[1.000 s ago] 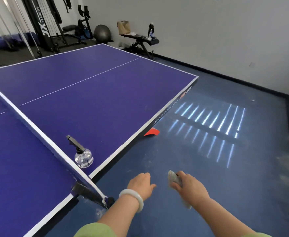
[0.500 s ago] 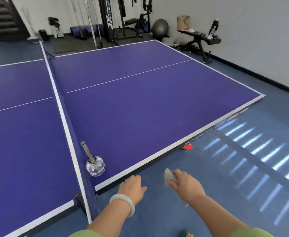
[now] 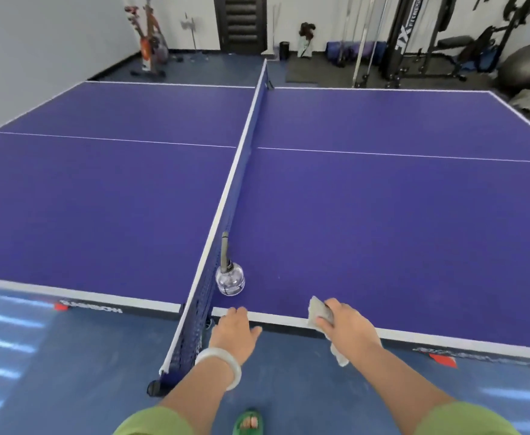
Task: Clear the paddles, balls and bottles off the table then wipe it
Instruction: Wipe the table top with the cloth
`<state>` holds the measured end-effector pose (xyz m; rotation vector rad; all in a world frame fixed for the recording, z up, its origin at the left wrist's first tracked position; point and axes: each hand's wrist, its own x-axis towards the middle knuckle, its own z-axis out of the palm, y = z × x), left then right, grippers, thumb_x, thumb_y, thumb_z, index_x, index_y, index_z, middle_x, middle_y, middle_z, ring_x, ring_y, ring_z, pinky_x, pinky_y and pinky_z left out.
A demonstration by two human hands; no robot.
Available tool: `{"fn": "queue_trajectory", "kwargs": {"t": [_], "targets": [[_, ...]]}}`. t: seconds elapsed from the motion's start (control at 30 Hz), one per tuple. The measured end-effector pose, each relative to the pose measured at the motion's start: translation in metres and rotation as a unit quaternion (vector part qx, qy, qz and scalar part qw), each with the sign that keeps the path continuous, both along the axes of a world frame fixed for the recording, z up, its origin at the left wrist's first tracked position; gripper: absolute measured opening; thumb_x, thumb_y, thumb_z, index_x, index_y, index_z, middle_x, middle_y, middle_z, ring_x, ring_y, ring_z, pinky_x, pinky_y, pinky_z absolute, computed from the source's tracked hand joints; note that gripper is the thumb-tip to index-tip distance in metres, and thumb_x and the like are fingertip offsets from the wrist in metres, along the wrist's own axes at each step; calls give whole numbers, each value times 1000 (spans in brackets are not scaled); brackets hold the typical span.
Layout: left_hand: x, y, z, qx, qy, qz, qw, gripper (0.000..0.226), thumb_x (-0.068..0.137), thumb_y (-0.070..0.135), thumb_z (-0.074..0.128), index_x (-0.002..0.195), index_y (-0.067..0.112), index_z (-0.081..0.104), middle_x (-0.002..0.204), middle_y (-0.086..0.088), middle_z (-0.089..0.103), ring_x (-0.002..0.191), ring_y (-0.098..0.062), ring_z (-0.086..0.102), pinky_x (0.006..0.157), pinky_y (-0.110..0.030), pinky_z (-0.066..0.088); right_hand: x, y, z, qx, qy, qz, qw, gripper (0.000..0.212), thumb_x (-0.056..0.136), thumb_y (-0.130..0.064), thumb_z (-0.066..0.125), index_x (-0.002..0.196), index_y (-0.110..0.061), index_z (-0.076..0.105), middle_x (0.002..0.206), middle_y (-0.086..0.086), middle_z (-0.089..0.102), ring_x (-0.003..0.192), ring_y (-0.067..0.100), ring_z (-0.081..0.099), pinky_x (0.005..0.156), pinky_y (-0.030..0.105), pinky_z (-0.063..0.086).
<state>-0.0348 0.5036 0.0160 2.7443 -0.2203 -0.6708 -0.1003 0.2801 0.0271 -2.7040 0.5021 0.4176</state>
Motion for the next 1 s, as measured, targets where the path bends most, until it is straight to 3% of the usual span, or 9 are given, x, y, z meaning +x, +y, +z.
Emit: {"fn": "queue_trajectory", "kwargs": {"t": [0.2, 0.37, 0.5, 0.57, 0.6, 0.67, 0.8, 0.87, 1.0], "targets": [[34, -8, -1, -105, -35, 182, 977, 86, 91, 40, 64, 152, 11, 12, 143, -9, 32, 130, -29, 44, 103, -38, 44, 43, -6, -8, 17, -8, 21, 1000, 36, 98, -50, 41, 122, -24, 45, 104, -5, 58, 87, 17, 58, 68, 29, 45], [79, -15, -6, -199, -44, 266, 942, 99, 81, 42, 75, 154, 16, 12, 154, -10, 22, 140, -33, 31, 111, -44, 34, 77, -7, -11, 13, -17, 27, 999, 36, 98, -52, 42, 121, -25, 45, 99, -7, 56, 83, 15, 58, 67, 27, 46], [107, -14, -13, -276, -62, 308, 908, 77, 76, 40, 79, 142, 26, 41, 139, -1, 40, 127, -28, 44, 109, -47, 37, 96, -3, -12, 6, -2, 26, 1000, 37, 98, -51, 42, 124, -24, 44, 101, -7, 57, 83, 15, 58, 68, 26, 47], [116, -12, -17, -308, -72, 316, 895, 40, 78, 38, 78, 112, 34, 60, 126, 5, 48, 116, -23, 53, 103, -46, 43, 104, -1, -12, 11, 0, 22, 1000, 37, 99, -51, 42, 124, -25, 44, 103, -7, 58, 82, 15, 58, 67, 26, 47], [118, -12, -18, -323, -69, 322, 887, 23, 80, 35, 78, 94, 36, 60, 119, 5, 52, 109, -21, 56, 99, -44, 46, 107, 1, -12, 14, 0, 18, 1000, 36, 99, -51, 42, 124, -25, 44, 104, -7, 58, 82, 15, 58, 66, 26, 46], [123, -16, -16, -350, -62, 338, 871, 23, 81, 33, 77, 76, 34, 55, 105, 0, 60, 91, -18, 61, 88, -40, 50, 110, 1, -12, 23, 4, 1, 1000, 36, 99, -50, 42, 125, -25, 44, 105, -6, 59, 84, 15, 59, 66, 26, 47], [128, -33, -8, -367, -22, 306, 878, 22, 85, 27, 74, 71, 23, 58, 67, 3, 62, 60, -9, 58, 61, -24, 44, 102, -11, -12, 28, 10, -50, 998, 37, 99, -50, 42, 125, -24, 44, 106, -5, 59, 86, 16, 61, 69, 28, 51], [124, -44, -6, -358, -6, 260, 897, 17, 85, 25, 74, 74, 22, 62, 64, 5, 63, 57, -8, 58, 56, -17, 41, 93, -21, -11, 28, 8, -78, 997, 36, 98, -51, 42, 123, -24, 45, 104, -5, 59, 86, 16, 61, 72, 30, 52], [106, -83, -7, -371, 50, 169, 912, 23, 84, 23, 75, 64, 25, 63, 60, 5, 62, 55, -15, 57, 56, -21, 43, 59, -53, -2, 28, -1, -157, 987, 35, 98, -51, 42, 121, -25, 45, 104, -5, 59, 87, 18, 62, 71, 30, 52]]}}
